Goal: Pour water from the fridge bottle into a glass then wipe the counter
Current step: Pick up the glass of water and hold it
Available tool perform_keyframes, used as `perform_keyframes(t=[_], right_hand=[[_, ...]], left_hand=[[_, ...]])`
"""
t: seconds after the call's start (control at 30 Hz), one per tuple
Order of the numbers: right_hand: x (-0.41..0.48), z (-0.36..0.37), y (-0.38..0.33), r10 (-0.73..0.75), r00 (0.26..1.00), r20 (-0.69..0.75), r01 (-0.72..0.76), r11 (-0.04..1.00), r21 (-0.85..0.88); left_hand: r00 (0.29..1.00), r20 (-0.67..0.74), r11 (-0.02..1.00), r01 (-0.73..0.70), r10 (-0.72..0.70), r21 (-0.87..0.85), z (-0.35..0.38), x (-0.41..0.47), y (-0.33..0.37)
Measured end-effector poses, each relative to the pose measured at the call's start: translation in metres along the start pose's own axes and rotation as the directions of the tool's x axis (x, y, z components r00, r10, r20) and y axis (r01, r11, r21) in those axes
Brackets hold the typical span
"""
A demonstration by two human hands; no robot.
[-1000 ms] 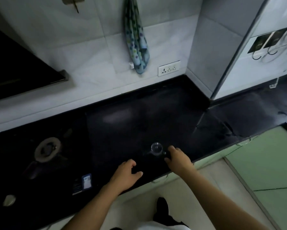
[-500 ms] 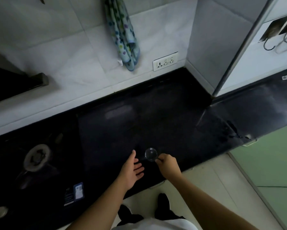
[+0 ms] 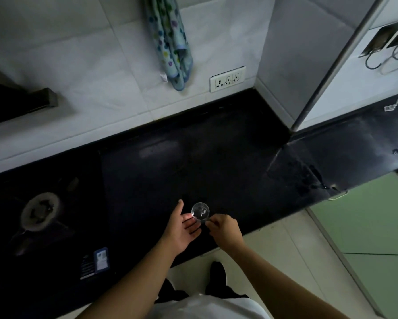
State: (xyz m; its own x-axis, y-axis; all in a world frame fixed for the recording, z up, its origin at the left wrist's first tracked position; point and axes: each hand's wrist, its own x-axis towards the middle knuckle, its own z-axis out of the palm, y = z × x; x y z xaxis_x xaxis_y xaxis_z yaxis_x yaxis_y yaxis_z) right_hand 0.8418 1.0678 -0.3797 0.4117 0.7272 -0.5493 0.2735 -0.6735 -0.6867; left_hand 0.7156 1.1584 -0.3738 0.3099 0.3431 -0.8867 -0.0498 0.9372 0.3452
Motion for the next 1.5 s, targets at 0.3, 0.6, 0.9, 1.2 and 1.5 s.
perform_keyframes(t=[0.3, 0.6, 0.9, 1.2, 1.5], right_hand=[[-0.017, 0.007, -0.036, -0.148, 0.985, 0.088, 0.153, 0.986, -0.062], [-0.039, 0.058, -0.083, -0.331, 0.893, 0.305, 0.376, 0.921, -0.100], [-0.092, 0.143, -0.133, -0.422, 0.764, 0.487, 0.539, 0.833, -0.125], [-0.197, 0.291, -0.186, -0.421, 0.663, 0.619, 0.624, 0.767, -0.147], [-0.288, 0.434, -0.232, -0.434, 0.526, 0.731, 0.701, 0.709, -0.084]], left_hand=[[0.992, -0.022, 0.992, -0.124, 0.123, -0.027, -0.035, -0.027, 0.006], [0.958, -0.159, 0.930, -0.271, 0.237, -0.247, -0.107, -0.083, 0.000], [0.911, -0.270, 0.816, -0.401, 0.310, -0.416, -0.203, -0.157, -0.020], [0.855, -0.337, 0.695, -0.518, 0.395, -0.499, -0.370, -0.243, -0.059], [0.803, -0.459, 0.572, -0.594, 0.381, -0.565, -0.522, -0.323, -0.086]])
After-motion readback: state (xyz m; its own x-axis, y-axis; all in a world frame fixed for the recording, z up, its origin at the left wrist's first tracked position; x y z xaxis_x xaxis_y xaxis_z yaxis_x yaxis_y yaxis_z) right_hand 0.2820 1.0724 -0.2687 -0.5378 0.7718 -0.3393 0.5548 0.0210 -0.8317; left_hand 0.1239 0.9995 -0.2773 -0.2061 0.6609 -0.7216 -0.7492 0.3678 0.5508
